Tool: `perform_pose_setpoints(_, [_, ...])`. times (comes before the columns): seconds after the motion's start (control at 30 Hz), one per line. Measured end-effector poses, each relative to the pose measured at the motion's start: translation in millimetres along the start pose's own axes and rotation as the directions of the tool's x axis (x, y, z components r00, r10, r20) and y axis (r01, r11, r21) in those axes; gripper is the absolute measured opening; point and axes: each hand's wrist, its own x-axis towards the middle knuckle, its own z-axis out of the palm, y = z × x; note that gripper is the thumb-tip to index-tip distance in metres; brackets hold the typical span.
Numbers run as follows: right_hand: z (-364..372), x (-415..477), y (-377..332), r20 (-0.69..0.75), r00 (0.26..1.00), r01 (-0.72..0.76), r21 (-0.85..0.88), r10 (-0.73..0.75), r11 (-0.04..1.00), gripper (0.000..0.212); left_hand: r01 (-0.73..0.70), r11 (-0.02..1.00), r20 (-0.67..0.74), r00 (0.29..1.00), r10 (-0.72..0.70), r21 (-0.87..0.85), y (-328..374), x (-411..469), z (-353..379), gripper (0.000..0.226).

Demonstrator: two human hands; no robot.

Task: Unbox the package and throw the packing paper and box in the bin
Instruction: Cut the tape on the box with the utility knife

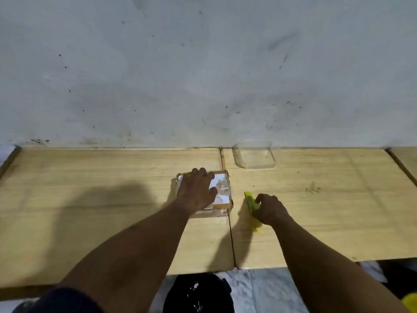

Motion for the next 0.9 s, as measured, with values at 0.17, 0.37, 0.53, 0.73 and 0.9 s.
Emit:
perform_pose_setpoints(0.17, [14.4, 4.9, 4.2, 0.055, 0.996, -0.068, -0.006, 0.068, 0.998, 0.058, 0.008, 0.998, -0.04, 0.999, -0.006, 0.058, -1.5, -1.6, 15.3, 0.043])
perform_pose_setpoints(0.37, [17.2, 19.0, 6.2, 0.081, 0.992, -0.109, 0.107, 0.1, 0.988, 0.069, 0.022, 0.999, -0.129, 0.991, -0.019, 0.025, 0.0, -12.1, 32.8, 0.05])
perform_pose_setpoints(0.53, [4.0, 31.2, 1.3, 0.15, 0.987, -0.102, 0.252, 0.066, 0.962, 0.045, 0.035, 0.999, -0.13, 0.991, -0.033, 0.008, -3.4, -7.8, 35.1, 0.055])
perform_pose_setpoints(0.73, [-14.3, 44.4, -15.2, 0.063, 0.992, 0.077, 0.358, -0.106, 0.931, 0.017, 0.1, 0.993, -0.012, 0.995, -0.101, -0.057, -18.0, 14.6, 32.1, 0.06])
perform_pose_setpoints(0.9, [-27.9, 49.0, -35.5, -0.096, 0.977, 0.211, 0.296, -0.191, 0.932, 0.046, 0.123, 0.992, 0.026, 0.992, -0.122, -0.036, -31.6, 35.6, 28.4, 0.061])
